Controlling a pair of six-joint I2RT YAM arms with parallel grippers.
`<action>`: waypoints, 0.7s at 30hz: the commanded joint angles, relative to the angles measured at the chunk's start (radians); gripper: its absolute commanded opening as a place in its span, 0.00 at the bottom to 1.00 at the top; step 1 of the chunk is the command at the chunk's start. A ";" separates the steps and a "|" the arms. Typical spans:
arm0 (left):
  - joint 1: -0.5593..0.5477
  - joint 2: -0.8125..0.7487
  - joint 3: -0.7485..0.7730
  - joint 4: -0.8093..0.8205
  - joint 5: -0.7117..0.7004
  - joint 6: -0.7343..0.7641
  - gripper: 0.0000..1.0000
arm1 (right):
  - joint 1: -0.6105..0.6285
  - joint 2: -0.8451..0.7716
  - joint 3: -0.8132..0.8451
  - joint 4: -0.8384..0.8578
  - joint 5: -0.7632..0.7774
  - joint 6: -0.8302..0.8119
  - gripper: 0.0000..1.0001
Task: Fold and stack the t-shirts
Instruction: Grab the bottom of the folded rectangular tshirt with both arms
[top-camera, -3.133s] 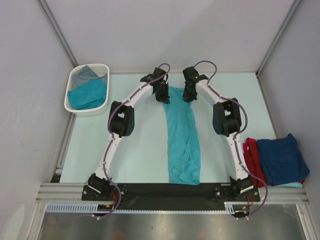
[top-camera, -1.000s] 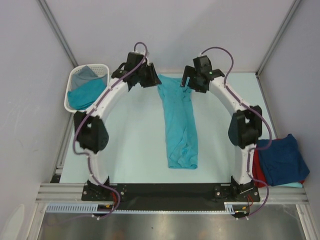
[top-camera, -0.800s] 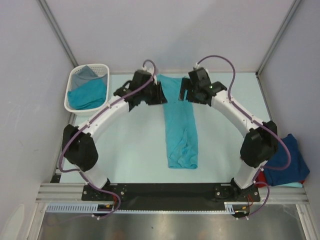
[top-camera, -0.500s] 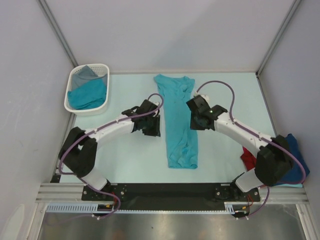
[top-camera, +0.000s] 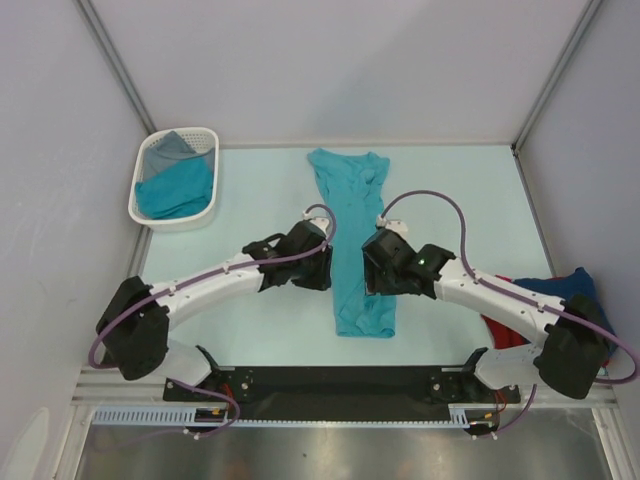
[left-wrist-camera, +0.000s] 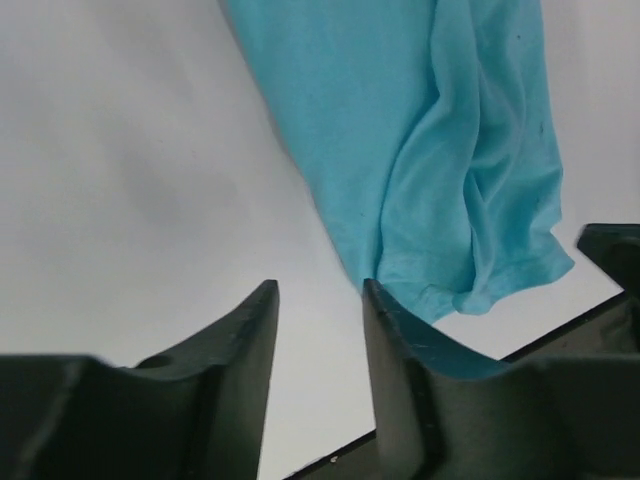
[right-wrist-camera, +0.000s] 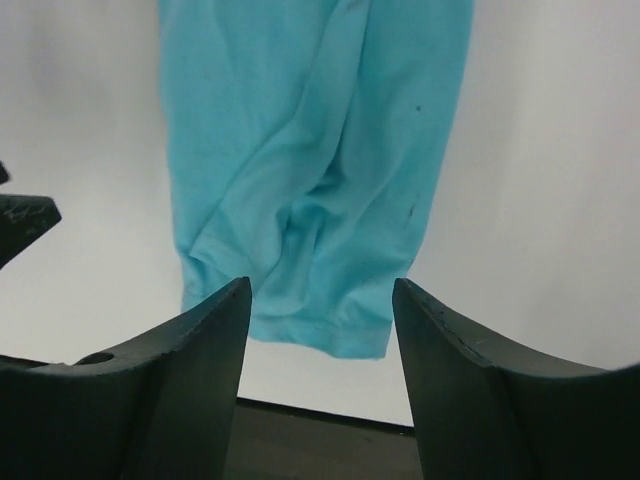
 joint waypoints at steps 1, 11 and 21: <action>-0.064 0.021 -0.011 0.020 -0.080 -0.022 0.48 | 0.075 0.034 -0.055 0.004 0.030 0.083 0.64; -0.099 0.101 -0.050 0.085 -0.056 -0.054 0.44 | 0.209 0.098 -0.139 0.061 0.048 0.165 0.56; -0.100 0.128 -0.058 0.122 -0.046 -0.043 0.44 | 0.312 0.141 0.031 -0.022 0.130 0.158 0.54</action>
